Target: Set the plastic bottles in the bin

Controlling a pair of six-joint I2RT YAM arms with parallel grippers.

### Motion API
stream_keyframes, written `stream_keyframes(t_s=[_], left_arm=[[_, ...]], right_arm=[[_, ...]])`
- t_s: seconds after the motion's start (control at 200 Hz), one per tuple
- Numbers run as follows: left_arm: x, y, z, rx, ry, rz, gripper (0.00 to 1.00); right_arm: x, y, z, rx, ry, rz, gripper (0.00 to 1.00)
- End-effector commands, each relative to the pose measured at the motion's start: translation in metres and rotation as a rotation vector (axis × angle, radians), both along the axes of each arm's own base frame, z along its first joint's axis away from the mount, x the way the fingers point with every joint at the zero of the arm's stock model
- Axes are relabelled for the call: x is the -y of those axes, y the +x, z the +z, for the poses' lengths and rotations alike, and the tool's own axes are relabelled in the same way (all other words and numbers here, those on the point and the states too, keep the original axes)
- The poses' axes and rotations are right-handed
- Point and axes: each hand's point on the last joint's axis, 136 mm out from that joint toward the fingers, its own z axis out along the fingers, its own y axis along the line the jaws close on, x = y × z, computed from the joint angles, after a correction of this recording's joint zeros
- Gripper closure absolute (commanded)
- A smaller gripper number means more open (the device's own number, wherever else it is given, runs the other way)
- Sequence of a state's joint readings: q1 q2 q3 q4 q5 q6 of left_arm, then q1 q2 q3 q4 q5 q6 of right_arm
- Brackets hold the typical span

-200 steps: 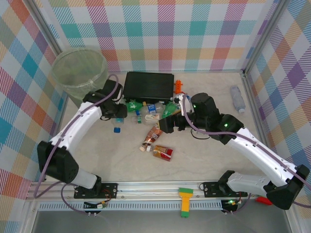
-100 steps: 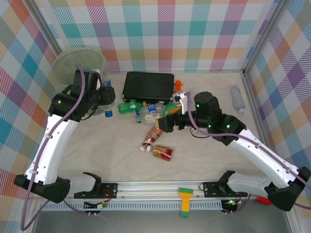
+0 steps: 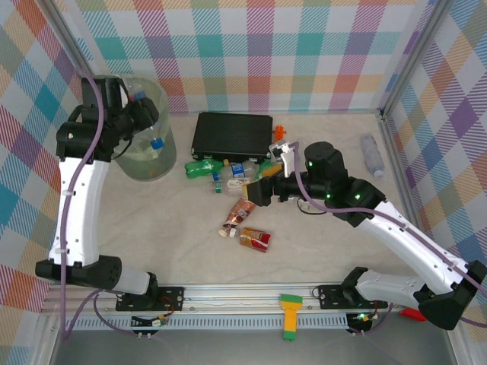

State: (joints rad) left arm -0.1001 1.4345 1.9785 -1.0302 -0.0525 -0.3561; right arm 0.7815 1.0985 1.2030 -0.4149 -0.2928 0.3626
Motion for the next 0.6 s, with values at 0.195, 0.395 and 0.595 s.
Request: stream_keyframes(t_s=[0.195, 0.395, 0.595], left_arm=[[-0.046, 0.047, 0.02, 0.119, -0.285, 0.177, 0.51], [-0.074, 0.07, 0.025, 0.184, -0.367, 0.288, 0.51], [-0.104, 0.09, 0.018, 0.22, -0.428, 0.418, 0.52]], right_arm=[[-0.001, -0.002, 0.042, 0.079, 0.062, 0.007, 0.01], [0.001, 0.0, 0.04, 0.081, 0.05, -0.006, 0.01], [0.002, 0.002, 0.038, 0.087, 0.036, -0.02, 0.01]])
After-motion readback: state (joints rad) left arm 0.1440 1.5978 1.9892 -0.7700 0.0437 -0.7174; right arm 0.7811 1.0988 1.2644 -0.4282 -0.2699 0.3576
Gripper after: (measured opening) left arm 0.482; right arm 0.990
